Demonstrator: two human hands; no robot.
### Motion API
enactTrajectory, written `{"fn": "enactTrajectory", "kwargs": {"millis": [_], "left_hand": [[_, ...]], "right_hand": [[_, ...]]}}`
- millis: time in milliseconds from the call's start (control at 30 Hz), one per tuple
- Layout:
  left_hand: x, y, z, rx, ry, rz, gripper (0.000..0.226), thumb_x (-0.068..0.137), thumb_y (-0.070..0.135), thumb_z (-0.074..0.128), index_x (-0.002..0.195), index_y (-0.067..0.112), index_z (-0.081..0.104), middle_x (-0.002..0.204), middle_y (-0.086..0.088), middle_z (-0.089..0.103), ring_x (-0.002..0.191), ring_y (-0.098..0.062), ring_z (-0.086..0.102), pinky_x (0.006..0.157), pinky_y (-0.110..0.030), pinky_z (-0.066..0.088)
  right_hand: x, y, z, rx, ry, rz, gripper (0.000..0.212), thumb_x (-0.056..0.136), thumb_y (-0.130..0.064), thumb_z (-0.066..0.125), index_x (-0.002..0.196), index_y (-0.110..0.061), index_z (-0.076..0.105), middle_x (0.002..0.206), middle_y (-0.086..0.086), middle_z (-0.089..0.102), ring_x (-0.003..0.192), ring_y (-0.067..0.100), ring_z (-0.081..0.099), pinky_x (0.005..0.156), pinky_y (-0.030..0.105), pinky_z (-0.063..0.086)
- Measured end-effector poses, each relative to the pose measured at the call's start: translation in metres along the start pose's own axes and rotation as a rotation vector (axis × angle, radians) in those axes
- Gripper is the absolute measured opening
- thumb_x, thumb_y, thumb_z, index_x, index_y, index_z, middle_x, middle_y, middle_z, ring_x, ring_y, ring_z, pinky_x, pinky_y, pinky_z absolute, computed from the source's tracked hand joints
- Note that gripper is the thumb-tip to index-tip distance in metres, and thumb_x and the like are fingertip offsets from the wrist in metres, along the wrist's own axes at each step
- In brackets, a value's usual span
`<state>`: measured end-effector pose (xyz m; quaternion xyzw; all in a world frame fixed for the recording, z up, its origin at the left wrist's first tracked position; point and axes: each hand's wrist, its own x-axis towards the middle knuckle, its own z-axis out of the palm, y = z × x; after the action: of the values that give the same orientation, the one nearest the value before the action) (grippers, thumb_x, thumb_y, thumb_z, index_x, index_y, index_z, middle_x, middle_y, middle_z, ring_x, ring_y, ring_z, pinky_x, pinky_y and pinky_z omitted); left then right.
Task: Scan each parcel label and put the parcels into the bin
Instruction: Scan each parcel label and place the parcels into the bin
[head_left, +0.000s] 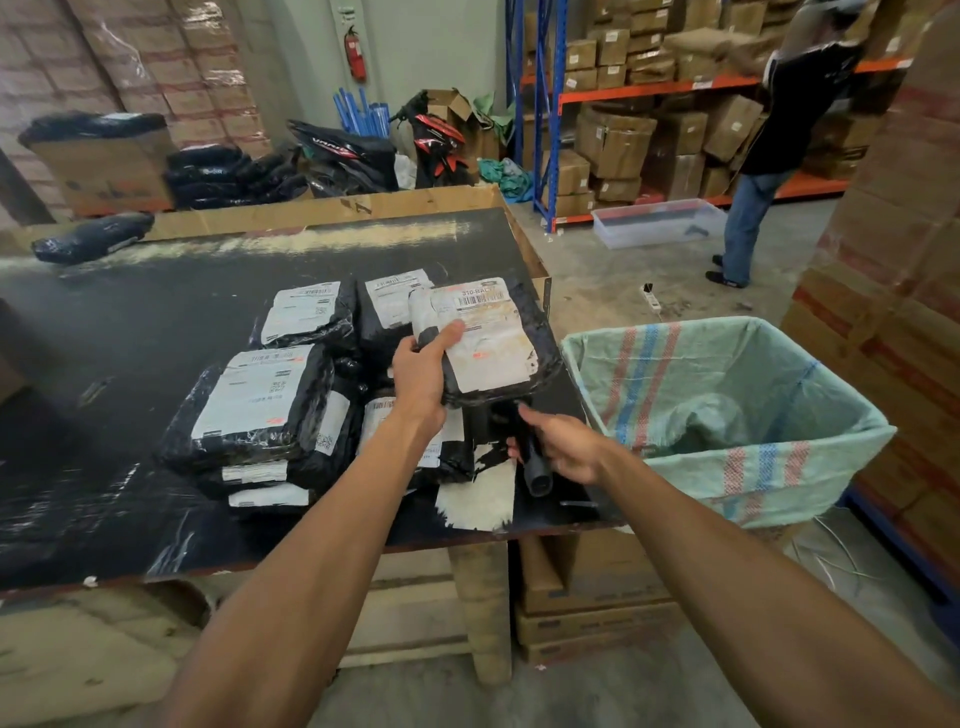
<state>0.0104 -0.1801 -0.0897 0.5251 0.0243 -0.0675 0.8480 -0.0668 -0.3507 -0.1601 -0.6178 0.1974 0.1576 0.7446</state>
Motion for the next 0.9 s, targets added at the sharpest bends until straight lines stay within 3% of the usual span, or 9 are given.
{"fn": "enactTrajectory", "kwargs": {"millis": [67,167,300,433,500,600,700,800,900], "left_hand": [[0.0,-0.006,0.013,-0.018,-0.025,-0.048,0.055,0.083,0.012,0.081,0.129,0.0,0.055,0.112,-0.014,0.076,0.092,-0.03,0.077,0.071,-0.042,0.064],[0.007,-0.019,0.038,0.047,-0.085,-0.106,0.065,0.081,0.012,0.082,0.134,-0.006,0.048,0.118,-0.021,0.072,0.098,-0.035,0.075,0.077,-0.047,0.063],[0.028,-0.055,0.086,0.284,-0.177,-0.148,0.06,0.077,0.017,0.086,0.118,0.008,0.044,0.119,-0.018,0.066,0.096,-0.029,0.074,0.073,-0.044,0.064],[0.056,-0.099,0.147,0.603,-0.313,-0.257,0.045,0.089,0.039,0.074,0.112,0.013,0.046,0.115,-0.012,0.067,0.093,-0.021,0.071,0.072,-0.037,0.062],[0.073,-0.119,0.173,0.795,-0.38,-0.277,0.046,0.096,0.051,0.059,0.12,0.012,0.053,0.116,-0.007,0.069,0.101,-0.024,0.069,0.088,-0.042,0.059],[0.1,-0.142,0.189,1.162,-0.325,0.009,0.048,0.098,0.05,0.055,0.13,0.015,0.054,0.118,-0.003,0.062,0.108,-0.026,0.06,0.09,-0.032,0.046],[0.129,-0.16,0.189,1.276,-0.285,0.225,0.046,0.1,0.035,0.058,0.137,0.01,0.051,0.134,-0.014,0.06,0.123,-0.033,0.056,0.102,-0.043,0.046],[0.157,-0.183,0.182,1.442,-0.288,0.306,0.046,0.103,0.032,0.053,0.142,0.009,0.051,0.143,-0.016,0.054,0.134,-0.035,0.05,0.113,-0.049,0.037],[0.165,-0.198,0.17,1.574,-0.268,0.359,0.044,0.103,0.034,0.05,0.145,0.019,0.051,0.153,-0.006,0.05,0.146,-0.024,0.04,0.124,-0.044,0.021]], "right_hand": [[0.001,-0.006,-0.017,-0.06,0.059,0.009,0.059,0.104,-0.05,0.041,0.139,-0.003,0.052,0.13,0.014,0.06,0.121,0.031,0.059,0.095,0.034,0.052],[0.008,-0.012,-0.059,0.297,0.149,-0.067,0.061,0.106,-0.052,0.031,0.134,-0.002,0.054,0.129,0.022,0.064,0.108,0.031,0.066,0.084,0.035,0.056],[0.019,-0.03,-0.123,0.661,0.007,-0.152,0.075,0.096,-0.07,0.036,0.135,-0.01,0.059,0.135,0.023,0.063,0.119,0.038,0.065,0.091,0.05,0.056],[0.039,-0.041,-0.18,0.482,0.055,-0.1,0.06,0.083,-0.051,0.068,0.127,-0.011,0.069,0.117,0.018,0.074,0.101,0.033,0.075,0.076,0.043,0.062],[0.05,-0.036,-0.216,0.46,0.107,-0.042,0.047,0.086,-0.044,0.07,0.118,-0.01,0.073,0.111,0.018,0.076,0.091,0.032,0.077,0.069,0.041,0.063],[0.065,-0.03,-0.271,0.399,0.234,0.049,0.039,0.092,-0.041,0.067,0.113,-0.009,0.074,0.098,0.017,0.079,0.082,0.031,0.078,0.061,0.038,0.062],[0.088,-0.02,-0.322,0.207,0.376,0.18,0.042,0.093,-0.035,0.069,0.123,-0.005,0.068,0.088,0.014,0.077,0.078,0.029,0.072,0.064,0.037,0.058],[0.123,0.002,-0.364,0.03,0.431,0.34,0.046,0.094,-0.029,0.068,0.127,0.002,0.063,0.102,0.022,0.073,0.083,0.032,0.069,0.066,0.039,0.056],[0.155,0.029,-0.385,-0.076,0.483,0.389,0.059,0.092,-0.026,0.072,0.138,0.006,0.053,0.134,0.028,0.061,0.116,0.04,0.065,0.097,0.052,0.053]]}}
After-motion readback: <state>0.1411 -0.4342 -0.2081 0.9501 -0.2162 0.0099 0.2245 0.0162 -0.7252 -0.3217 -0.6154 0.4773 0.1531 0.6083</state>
